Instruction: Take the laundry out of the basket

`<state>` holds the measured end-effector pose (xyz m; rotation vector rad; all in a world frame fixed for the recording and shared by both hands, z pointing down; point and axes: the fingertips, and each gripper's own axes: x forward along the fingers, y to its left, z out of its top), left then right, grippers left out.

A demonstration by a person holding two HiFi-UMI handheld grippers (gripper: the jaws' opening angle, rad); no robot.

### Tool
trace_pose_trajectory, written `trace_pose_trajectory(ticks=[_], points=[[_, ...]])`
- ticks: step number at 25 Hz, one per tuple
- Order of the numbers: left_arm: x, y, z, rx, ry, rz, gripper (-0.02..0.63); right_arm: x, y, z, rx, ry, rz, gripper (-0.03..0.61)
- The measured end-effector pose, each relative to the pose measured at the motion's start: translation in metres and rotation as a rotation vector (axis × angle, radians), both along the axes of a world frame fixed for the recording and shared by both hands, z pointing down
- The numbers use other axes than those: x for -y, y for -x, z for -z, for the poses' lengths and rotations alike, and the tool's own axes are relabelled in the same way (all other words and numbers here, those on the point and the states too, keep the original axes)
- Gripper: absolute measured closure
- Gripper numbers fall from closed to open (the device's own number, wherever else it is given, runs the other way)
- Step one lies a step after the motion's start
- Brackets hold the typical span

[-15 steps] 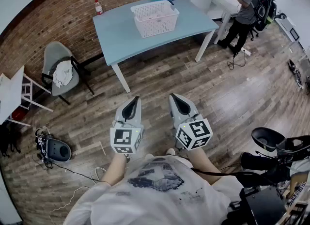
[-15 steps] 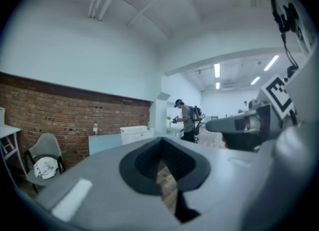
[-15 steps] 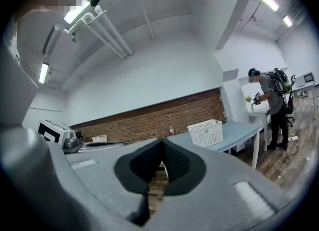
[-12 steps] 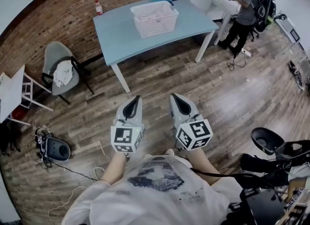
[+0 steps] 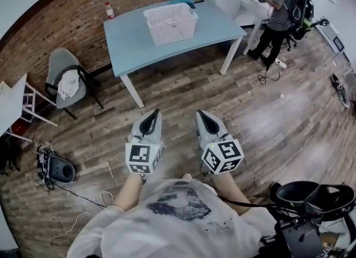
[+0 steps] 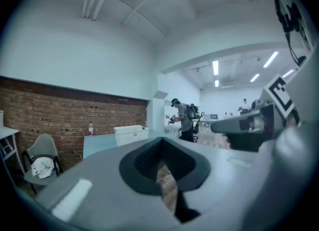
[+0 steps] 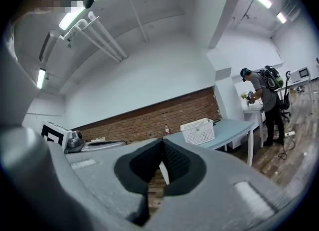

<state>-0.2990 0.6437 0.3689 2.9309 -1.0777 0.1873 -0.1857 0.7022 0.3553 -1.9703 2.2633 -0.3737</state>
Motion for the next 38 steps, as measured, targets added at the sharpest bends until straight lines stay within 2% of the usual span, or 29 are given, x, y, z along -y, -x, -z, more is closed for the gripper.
trace_pose_trajectory(ticks=[7, 13, 21, 31, 38], points=[[0.004, -0.019, -0.019, 0.012, 0.015, 0.039, 0.623, -0.003, -0.027, -0.027, 0.028, 0.042, 0.029, 0.581], [0.048, -0.04, -0.03, 0.022, 0.019, 0.036, 0.622, 0.04, -0.043, -0.032, 0.012, 0.056, 0.047, 0.581], [0.173, -0.064, -0.051, 0.025, 0.054, 0.034, 0.621, 0.166, -0.063, -0.055, 0.018, 0.104, 0.048, 0.581], [0.352, -0.1, -0.032, 0.032, 0.032, -0.02, 0.623, 0.353, -0.093, -0.041, 0.022, 0.099, 0.014, 0.581], [0.436, -0.114, -0.026, 0.02, 0.025, -0.036, 0.623, 0.433, -0.108, -0.036, 0.027, 0.098, -0.011, 0.581]])
